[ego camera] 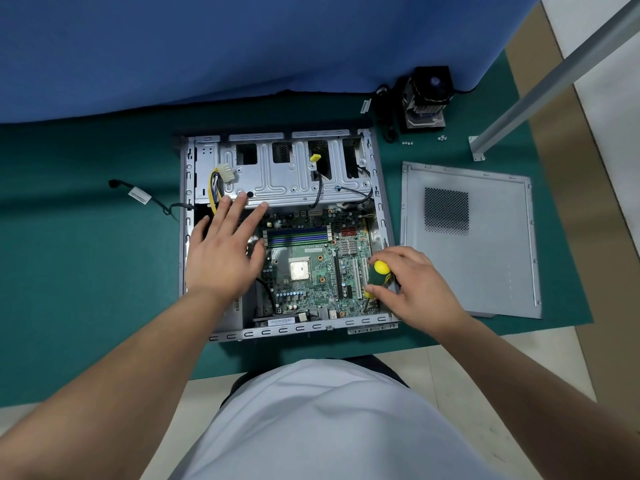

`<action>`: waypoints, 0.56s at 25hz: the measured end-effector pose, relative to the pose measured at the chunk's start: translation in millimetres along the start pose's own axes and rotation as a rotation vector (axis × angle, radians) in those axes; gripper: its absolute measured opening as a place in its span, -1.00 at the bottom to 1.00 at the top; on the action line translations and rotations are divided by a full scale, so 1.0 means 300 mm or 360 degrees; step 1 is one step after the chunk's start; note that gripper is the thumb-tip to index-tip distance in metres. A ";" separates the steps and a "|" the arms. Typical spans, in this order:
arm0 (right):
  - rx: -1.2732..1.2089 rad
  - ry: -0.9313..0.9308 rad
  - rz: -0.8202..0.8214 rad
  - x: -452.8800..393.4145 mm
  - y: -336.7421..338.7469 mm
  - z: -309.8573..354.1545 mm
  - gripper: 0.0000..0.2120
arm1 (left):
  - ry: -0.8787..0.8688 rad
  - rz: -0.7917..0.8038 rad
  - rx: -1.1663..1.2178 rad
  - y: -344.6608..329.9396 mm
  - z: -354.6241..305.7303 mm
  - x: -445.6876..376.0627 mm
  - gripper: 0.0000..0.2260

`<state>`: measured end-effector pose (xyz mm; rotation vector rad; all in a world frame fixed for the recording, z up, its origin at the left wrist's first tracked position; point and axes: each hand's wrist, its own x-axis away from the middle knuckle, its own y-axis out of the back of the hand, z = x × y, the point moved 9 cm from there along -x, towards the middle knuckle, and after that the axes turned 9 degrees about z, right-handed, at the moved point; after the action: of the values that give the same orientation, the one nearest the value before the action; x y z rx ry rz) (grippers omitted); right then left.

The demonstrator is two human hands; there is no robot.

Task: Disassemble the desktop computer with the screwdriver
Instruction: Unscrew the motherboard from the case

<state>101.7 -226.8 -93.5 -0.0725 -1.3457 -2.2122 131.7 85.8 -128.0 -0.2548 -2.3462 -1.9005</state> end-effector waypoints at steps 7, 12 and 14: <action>-0.0016 0.0060 0.0065 0.019 -0.002 0.001 -0.63 | -0.0005 -0.0005 -0.0003 -0.001 0.001 -0.002 -0.44; 0.0010 0.0212 0.0282 0.046 -0.006 0.026 -0.69 | -0.0003 -0.0003 0.0000 0.000 0.000 -0.002 -0.44; 0.0151 0.0283 0.0431 0.055 -0.023 0.057 -0.71 | -0.0004 -0.0006 0.0003 0.001 -0.002 -0.002 -0.44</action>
<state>80.7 -217.1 -85.3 -0.0211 -1.2603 -1.8816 132.3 85.2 -127.6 -0.2531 -2.3517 -1.9010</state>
